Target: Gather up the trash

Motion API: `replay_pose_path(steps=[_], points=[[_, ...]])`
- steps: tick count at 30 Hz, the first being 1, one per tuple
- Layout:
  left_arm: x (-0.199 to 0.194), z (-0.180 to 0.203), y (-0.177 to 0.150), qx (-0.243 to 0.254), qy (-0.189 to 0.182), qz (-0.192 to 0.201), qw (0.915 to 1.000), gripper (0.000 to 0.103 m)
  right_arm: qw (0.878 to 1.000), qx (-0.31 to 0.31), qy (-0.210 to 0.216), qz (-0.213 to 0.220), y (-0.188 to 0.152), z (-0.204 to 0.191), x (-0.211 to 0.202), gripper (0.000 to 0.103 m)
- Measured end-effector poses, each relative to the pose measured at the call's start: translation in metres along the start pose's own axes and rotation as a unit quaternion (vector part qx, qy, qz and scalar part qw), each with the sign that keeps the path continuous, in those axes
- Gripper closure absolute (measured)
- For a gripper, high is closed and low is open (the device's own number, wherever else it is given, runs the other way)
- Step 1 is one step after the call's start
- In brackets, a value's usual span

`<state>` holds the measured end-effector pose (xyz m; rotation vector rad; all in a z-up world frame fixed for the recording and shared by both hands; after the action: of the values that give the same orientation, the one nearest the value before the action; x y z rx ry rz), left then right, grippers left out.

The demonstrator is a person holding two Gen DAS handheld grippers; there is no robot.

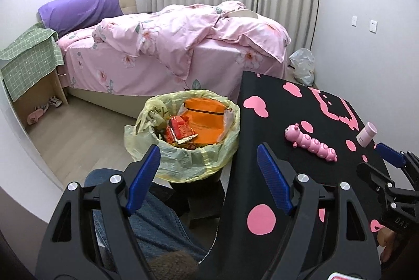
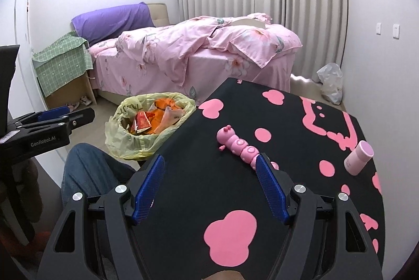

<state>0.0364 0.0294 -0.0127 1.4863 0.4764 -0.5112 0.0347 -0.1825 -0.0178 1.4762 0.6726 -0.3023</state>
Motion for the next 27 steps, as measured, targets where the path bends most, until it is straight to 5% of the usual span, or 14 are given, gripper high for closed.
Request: replay_pose_path(steps=[27], points=[[-0.003,-0.0022,-0.0062,0.01,0.007,0.0,0.9999,0.031,1.0,0.007,0.007,-0.002,-0.0008,-0.008,0.0025,0.035]])
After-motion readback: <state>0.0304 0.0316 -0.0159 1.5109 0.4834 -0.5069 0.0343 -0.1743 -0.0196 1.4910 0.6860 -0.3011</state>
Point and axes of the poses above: each gripper's, at about its wrist camera, not at the fingertips, and x roughly the way its jaws point, z to its right, y to its top, the point moved 4 cm from there along x, roughly the way its jaws point, and after that the axes turned 3 degrees about x, right-handed, at the moved point
